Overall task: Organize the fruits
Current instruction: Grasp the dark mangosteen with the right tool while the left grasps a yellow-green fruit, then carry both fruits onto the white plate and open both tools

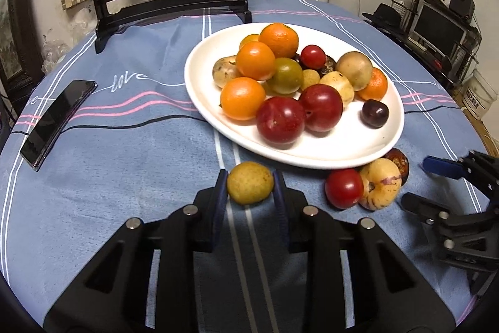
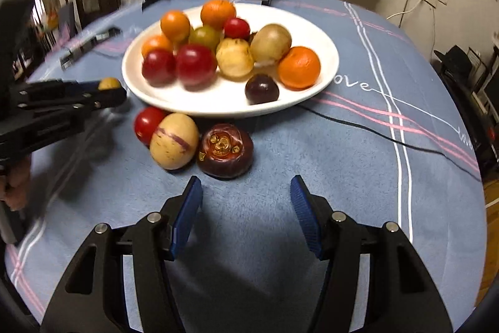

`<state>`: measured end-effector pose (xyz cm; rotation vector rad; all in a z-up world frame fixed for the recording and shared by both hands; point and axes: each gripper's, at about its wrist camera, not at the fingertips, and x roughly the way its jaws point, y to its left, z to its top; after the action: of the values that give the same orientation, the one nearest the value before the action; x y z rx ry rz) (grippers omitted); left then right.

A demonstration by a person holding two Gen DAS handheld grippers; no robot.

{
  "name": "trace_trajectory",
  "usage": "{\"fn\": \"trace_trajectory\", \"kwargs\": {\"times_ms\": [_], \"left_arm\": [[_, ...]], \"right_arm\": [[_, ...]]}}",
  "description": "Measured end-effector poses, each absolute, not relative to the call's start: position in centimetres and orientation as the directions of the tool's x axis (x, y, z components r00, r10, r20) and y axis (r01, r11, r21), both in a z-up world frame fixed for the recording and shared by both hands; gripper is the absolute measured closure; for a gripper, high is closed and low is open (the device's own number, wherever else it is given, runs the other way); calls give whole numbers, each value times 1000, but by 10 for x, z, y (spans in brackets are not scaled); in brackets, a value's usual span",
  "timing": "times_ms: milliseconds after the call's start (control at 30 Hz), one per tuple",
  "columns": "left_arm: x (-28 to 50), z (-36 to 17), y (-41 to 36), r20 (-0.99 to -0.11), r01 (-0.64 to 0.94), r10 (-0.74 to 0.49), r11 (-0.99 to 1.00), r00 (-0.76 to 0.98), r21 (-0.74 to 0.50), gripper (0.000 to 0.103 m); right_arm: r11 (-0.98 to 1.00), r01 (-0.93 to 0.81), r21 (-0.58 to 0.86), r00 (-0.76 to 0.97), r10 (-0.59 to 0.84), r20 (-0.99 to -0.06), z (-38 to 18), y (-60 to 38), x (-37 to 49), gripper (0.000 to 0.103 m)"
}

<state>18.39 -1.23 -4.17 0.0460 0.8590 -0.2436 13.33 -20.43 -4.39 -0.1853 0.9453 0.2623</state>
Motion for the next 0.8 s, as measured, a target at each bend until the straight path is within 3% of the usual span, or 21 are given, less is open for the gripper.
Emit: {"fn": "trace_trajectory", "kwargs": {"times_ms": [167,300,800], "left_arm": [[184,-43,-12,-757,245,-212,967,619,-71,74],[185,-44,-12,-758,248,-216,966,615,-74,74],[176,-30,-15,-743,262,-242,961,624,-94,74]], "right_arm": [[942,-329,-71,540,126,-832,-50,-191,151,44],[934,-355,-42,531,165,-831,-51,-187,160,58],[953,-302,12,570,191,-800,-26,-209,138,60]]}}
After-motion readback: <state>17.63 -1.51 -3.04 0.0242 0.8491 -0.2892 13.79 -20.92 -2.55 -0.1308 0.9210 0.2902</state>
